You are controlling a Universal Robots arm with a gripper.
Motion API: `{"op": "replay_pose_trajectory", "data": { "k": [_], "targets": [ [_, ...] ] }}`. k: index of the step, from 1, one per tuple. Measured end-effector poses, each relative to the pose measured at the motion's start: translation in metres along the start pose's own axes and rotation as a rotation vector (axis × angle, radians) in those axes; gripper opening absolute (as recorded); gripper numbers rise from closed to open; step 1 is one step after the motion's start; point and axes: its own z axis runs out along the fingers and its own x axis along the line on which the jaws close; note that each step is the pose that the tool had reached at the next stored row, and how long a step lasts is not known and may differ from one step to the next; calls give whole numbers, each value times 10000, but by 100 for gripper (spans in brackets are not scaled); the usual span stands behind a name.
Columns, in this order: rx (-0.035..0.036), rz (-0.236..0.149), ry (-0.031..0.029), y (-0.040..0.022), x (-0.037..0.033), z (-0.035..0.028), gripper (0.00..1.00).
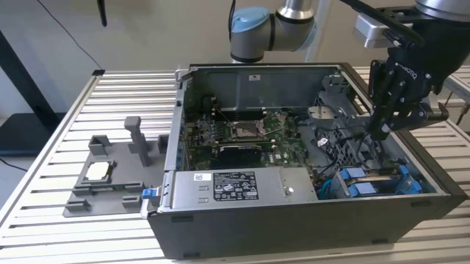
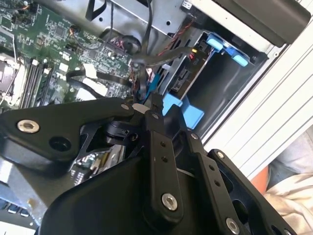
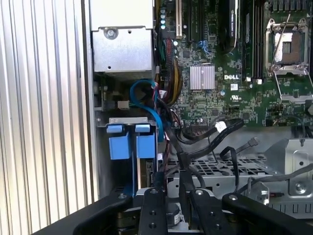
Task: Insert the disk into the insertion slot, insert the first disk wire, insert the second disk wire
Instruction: 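Insert the second disk wire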
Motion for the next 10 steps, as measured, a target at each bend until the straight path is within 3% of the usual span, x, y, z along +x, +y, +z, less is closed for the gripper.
{"op": "replay_pose_trajectory", "data": {
  "k": [3, 6, 10],
  "targets": [
    [56, 0, -3, 41, -29, 0, 27],
    [67, -44, -5, 69, -72, 1, 27],
    [62, -531, -11, 71, -90, 3, 27]
  ]
}}
